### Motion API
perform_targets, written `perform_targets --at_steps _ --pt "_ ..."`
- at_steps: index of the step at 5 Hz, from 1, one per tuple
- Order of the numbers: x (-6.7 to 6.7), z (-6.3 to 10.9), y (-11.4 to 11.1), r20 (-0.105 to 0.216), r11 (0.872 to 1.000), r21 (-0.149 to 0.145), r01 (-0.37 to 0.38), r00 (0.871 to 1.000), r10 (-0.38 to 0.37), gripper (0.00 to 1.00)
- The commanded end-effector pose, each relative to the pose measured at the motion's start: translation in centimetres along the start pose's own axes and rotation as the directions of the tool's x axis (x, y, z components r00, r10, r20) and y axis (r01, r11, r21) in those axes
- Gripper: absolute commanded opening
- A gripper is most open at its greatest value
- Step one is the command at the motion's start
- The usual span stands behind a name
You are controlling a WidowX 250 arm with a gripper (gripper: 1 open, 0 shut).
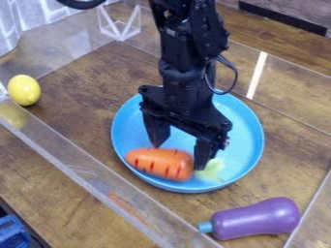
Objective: Put the carrot on the blue tray
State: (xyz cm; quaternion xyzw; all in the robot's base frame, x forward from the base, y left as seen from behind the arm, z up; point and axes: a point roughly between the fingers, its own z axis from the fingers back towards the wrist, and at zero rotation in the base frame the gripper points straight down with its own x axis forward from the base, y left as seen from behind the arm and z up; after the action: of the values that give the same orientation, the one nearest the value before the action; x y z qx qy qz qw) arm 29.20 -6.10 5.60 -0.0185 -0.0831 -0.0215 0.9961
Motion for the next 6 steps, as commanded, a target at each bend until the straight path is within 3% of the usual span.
perform_targets --at_steps 1,6 --pt "1.1 0.1 0.9 0.042 1.0 -0.01 -0.006 0.999 0.006 1.0" --pt "3.8 -1.5 2.8 0.118 0.998 -0.043 0.035 0.993 -0.029 1.0"
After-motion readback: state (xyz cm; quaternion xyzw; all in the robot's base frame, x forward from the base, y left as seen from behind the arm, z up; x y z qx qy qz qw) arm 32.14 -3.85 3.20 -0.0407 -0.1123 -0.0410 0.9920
